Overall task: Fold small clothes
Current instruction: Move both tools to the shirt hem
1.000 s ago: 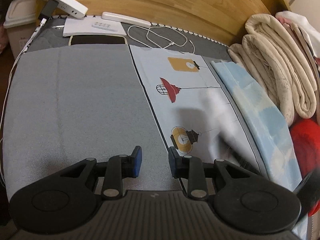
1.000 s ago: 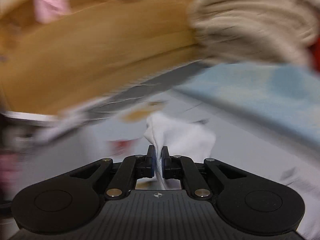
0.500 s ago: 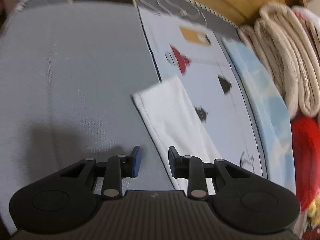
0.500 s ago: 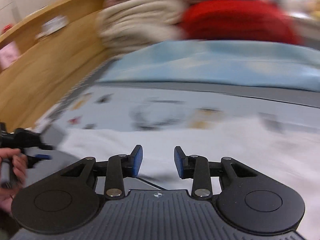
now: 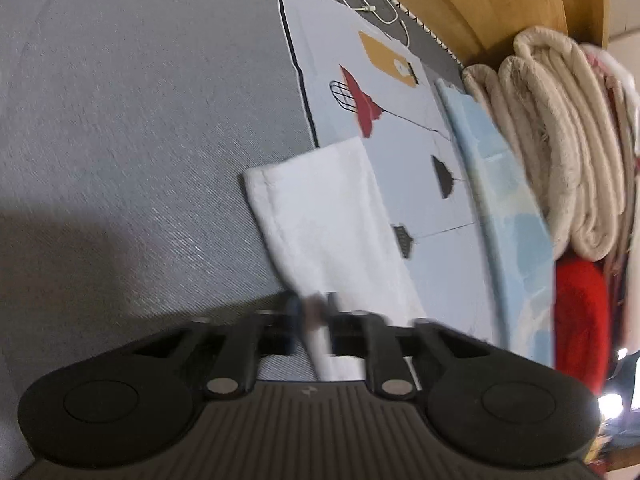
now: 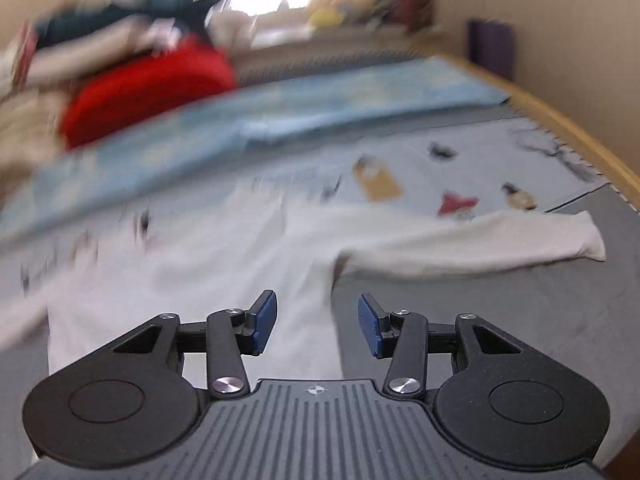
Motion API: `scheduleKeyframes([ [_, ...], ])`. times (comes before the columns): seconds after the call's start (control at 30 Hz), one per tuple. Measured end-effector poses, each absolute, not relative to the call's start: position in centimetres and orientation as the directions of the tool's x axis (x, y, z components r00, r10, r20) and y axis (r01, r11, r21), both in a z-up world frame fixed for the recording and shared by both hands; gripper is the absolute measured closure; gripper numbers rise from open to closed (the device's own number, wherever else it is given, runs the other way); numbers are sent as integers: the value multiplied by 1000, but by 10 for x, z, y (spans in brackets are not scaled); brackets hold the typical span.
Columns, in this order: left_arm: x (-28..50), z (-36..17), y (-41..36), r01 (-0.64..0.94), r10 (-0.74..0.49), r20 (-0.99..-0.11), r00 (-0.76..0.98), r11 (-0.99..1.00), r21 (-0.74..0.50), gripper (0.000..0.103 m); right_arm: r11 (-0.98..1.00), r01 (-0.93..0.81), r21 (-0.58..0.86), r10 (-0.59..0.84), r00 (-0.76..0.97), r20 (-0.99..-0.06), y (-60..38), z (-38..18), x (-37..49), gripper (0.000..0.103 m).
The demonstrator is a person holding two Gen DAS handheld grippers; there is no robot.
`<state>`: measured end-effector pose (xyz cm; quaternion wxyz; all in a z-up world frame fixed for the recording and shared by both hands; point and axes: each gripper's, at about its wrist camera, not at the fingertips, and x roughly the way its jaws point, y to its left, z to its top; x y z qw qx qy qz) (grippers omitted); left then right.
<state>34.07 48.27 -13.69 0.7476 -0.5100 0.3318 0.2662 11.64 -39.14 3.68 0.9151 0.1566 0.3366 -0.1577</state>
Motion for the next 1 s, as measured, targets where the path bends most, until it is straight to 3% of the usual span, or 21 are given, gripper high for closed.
scheduleKeyframes([
  [0.17,331,-118,484,-792,228,-778,585,368,-487,100,888,440,132,-228,671,-706,-409,25,116,55],
  [0.23,335,-114,479,-798,212,-795,568,377,-469,97,880,460,119,-234,637,-735,-413,21,119,55],
  [0.3,341,-105,469,-792,162,-818,553,409,-454,84,878,465,117,-222,611,-760,-421,16,119,55],
  [0.43,340,-57,424,-722,168,-782,600,535,-439,83,893,444,81,-207,563,-800,-424,7,116,55],
  [0.57,326,-15,357,-600,59,-760,647,655,-460,83,904,424,57,-200,536,-820,-423,5,105,55],
  [0.73,279,12,250,-322,-154,-769,620,844,-429,83,925,369,96,-145,573,-806,-417,9,84,57],
  [0.87,217,1,179,-120,-270,-806,527,915,-385,83,919,364,154,-107,604,-790,-414,5,58,58],
  [1.0,174,-44,140,-20,-265,-875,406,954,-298,83,874,418,247,-49,582,-812,-416,-18,34,58],
])
